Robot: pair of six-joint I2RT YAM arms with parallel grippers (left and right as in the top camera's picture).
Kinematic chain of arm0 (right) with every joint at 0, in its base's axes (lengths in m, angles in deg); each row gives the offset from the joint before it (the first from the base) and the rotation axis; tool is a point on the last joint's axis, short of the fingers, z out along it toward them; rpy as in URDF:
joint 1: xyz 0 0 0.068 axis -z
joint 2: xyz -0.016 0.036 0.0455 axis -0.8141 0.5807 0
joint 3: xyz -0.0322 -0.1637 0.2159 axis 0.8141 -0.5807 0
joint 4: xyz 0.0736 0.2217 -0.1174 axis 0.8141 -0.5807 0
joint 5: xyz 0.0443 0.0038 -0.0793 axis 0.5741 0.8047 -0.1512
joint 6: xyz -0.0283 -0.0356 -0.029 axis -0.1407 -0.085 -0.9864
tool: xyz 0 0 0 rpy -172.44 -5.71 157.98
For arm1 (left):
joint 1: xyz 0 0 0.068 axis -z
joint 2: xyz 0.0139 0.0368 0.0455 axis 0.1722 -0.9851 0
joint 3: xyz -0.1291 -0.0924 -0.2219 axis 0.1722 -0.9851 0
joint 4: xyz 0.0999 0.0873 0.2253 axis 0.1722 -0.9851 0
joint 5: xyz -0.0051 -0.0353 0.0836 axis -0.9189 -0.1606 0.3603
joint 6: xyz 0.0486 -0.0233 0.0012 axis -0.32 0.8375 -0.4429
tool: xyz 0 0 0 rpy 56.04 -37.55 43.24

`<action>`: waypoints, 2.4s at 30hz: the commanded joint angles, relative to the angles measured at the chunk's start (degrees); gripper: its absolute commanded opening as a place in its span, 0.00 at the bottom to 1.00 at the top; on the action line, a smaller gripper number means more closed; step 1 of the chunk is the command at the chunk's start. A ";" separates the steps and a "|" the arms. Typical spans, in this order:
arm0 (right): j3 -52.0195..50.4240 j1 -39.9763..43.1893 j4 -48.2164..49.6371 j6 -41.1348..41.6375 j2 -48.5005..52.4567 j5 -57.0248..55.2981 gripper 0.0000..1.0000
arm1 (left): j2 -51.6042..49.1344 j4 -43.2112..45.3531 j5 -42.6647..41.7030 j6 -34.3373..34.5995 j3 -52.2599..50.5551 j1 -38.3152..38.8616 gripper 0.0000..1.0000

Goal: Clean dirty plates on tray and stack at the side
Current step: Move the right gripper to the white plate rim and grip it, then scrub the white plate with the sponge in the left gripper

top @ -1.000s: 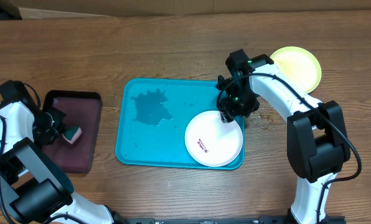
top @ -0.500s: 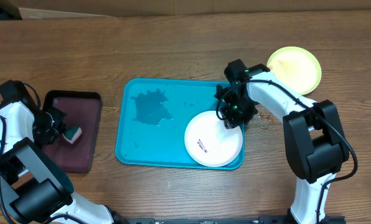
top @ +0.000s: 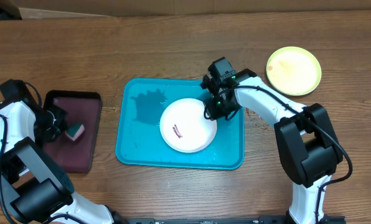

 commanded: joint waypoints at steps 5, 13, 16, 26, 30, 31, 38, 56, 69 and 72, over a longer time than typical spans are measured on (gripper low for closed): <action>-0.42 -1.46 7.10 18.01 -1.20 -2.05 0.04 | -0.02 1.22 -8.79 -8.33 -0.15 4.98 0.04; -0.42 -1.46 9.51 20.92 -0.96 -3.80 0.04 | 4.48 2.34 -40.63 -16.70 4.92 5.25 0.04; -0.42 -1.46 10.03 22.60 -0.22 -4.02 0.04 | 6.75 2.36 -44.50 -16.41 5.27 7.78 0.04; -0.42 -3.69 8.00 23.85 2.14 -2.89 0.04 | 5.01 2.69 -21.97 -5.79 5.11 28.44 0.04; -0.42 -5.51 5.84 23.85 2.14 -2.91 0.04 | 3.48 6.34 -15.21 -3.39 5.11 36.26 0.04; -0.42 -5.81 5.73 23.85 2.14 -2.93 0.04 | 3.15 7.37 -14.27 -3.13 5.11 37.77 0.04; -0.42 -6.86 7.63 24.30 2.14 -3.17 0.04 | -0.98 10.80 -4.98 1.88 5.11 45.57 0.04; -0.42 -5.73 8.02 24.70 2.14 -4.96 0.04 | -13.66 4.17 -3.91 0.98 5.09 50.62 0.04; -0.42 -5.68 7.65 24.70 2.14 -5.97 0.04 | -16.68 -9.07 34.69 6.64 5.09 49.57 0.04; -0.42 -5.68 7.43 24.68 2.14 -5.97 0.04 | -16.68 -10.36 38.82 8.07 5.11 49.46 0.04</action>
